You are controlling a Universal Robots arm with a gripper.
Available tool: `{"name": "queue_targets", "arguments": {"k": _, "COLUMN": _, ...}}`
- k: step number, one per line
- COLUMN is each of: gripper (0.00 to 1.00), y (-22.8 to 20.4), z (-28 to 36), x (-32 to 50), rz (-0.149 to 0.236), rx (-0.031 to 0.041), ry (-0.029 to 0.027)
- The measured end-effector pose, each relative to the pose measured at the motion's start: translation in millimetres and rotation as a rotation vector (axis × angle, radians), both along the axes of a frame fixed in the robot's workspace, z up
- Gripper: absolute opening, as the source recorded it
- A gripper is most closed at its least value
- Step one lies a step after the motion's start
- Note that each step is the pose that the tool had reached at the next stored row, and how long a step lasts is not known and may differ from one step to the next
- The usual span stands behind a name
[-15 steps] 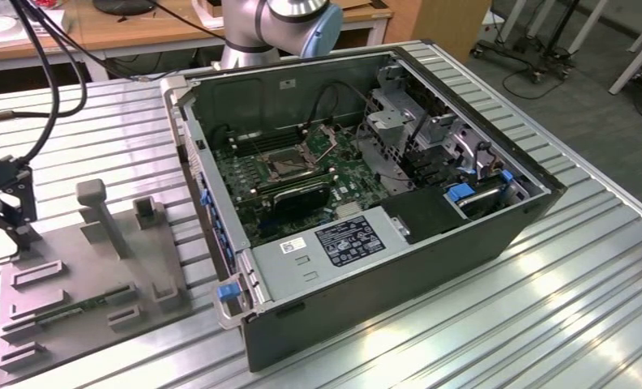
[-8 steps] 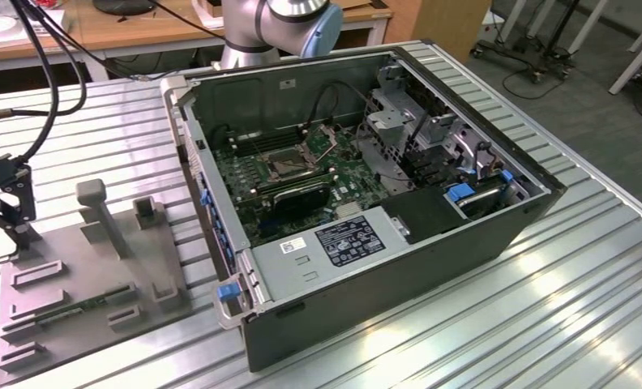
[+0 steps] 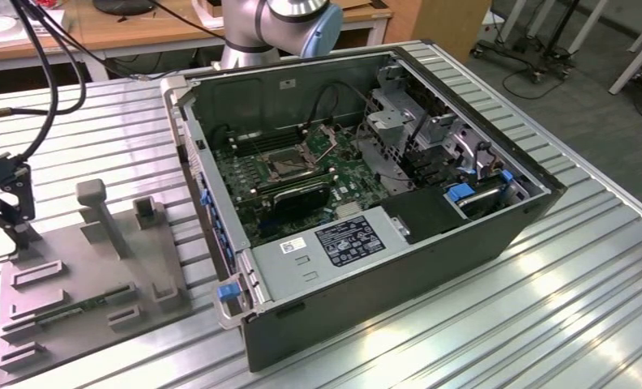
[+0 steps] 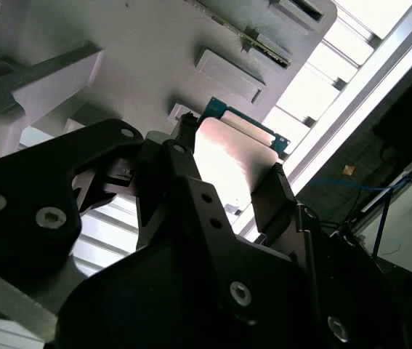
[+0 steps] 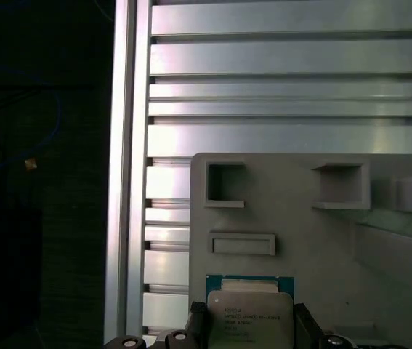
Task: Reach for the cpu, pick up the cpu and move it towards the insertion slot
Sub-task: 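Pick up the cpu and move it towards the insertion slot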
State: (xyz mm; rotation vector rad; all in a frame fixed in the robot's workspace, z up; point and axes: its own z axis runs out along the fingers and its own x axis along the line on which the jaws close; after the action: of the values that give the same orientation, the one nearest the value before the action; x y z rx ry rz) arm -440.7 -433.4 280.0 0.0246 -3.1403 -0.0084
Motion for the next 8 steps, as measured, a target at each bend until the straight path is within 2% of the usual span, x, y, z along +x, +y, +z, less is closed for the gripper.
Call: {"name": "queue_targets", "arguments": {"k": 8, "gripper": 0.55, "y": 0.0, "z": 3.1, "x": 0.0, "rz": 0.000, "rx": 0.0000, "ry": 0.0000}}
